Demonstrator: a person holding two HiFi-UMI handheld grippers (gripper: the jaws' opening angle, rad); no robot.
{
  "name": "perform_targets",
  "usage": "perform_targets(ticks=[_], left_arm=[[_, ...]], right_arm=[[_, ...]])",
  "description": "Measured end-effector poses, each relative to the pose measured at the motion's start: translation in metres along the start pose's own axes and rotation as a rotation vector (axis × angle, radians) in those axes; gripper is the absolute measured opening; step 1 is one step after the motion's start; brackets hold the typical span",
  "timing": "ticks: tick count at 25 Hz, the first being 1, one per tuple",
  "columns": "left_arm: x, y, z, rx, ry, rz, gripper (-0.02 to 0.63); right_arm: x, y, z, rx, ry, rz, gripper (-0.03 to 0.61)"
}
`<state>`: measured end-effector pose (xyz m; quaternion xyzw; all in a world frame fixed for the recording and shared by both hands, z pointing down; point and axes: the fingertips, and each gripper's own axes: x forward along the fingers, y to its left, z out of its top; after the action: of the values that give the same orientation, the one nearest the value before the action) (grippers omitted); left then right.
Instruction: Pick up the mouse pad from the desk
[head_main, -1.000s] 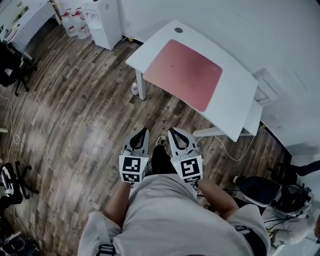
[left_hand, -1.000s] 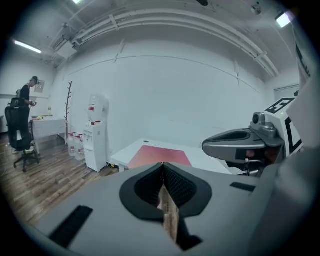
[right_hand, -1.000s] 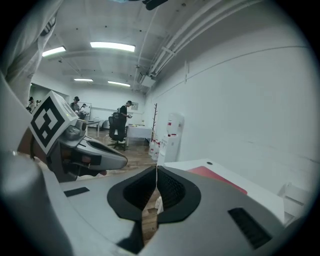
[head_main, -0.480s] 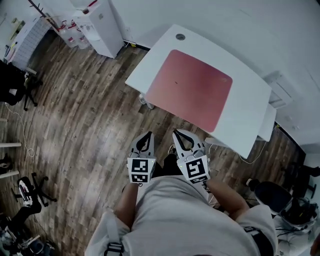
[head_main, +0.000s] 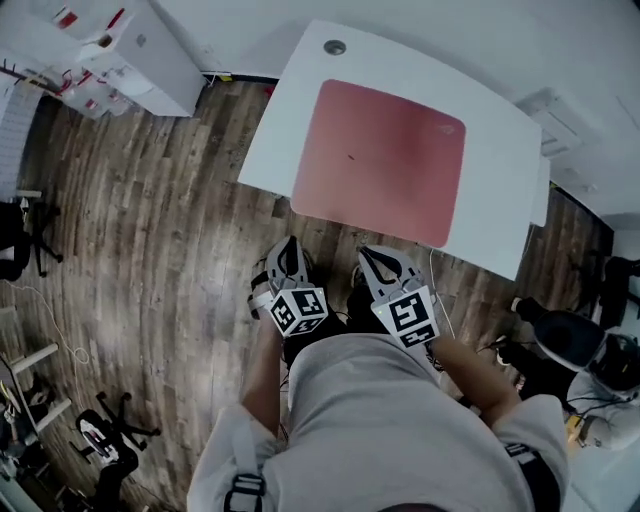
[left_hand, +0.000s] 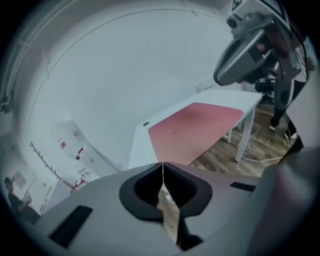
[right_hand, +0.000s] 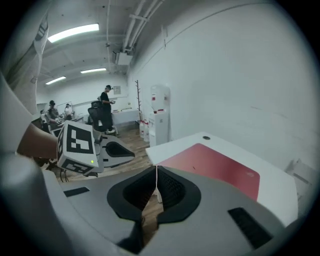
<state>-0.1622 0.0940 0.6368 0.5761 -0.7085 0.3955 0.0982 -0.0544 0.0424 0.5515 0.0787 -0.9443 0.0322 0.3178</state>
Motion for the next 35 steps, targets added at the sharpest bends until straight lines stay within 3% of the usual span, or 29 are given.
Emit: perform_targets(ticks=[5,9,13,17,20,23,29,34,35], left_arm=[[0.047,0.005,0.003,0.317,-0.085,-0.148,0.014],[0.076,-0.013,-0.01,0.461,-0.099,-0.282,0.019],[0.102,-0.038,-0.025,0.629,-0.141,-0.375,0.132],[0.123,-0.054,-0.031,0.805,-0.172,-0.372,0.208],[0.129,-0.058,-0.029,0.97,-0.196,-0.323,0.21],[0.133,-0.068,-0.023,0.97,-0.255,-0.341,0.209],[0.139,-0.068,-0.02,1.004,-0.262,-0.373,0.203],[0.119,-0.057,0.007,0.939,-0.296,-0.381,0.034],[0.119,-0.057,0.009,0.946,-0.315,-0.37,0.031]], right_arm=[[0.022,-0.012,0.007,0.174,0.047,-0.094,0.041],[0.025,-0.024,-0.002,0.244,0.076,-0.208,0.041],[0.02,-0.027,-0.014,0.329,0.096,-0.31,0.041],[0.02,-0.028,-0.01,0.353,0.09,-0.362,0.041],[0.015,-0.035,-0.006,0.369,0.084,-0.405,0.041],[0.009,-0.043,-0.003,0.397,0.073,-0.449,0.041],[0.006,-0.048,0.001,0.399,0.06,-0.491,0.041],[0.0,-0.054,0.001,0.397,0.049,-0.506,0.041],[-0.001,-0.055,0.001,0.398,0.048,-0.508,0.041]])
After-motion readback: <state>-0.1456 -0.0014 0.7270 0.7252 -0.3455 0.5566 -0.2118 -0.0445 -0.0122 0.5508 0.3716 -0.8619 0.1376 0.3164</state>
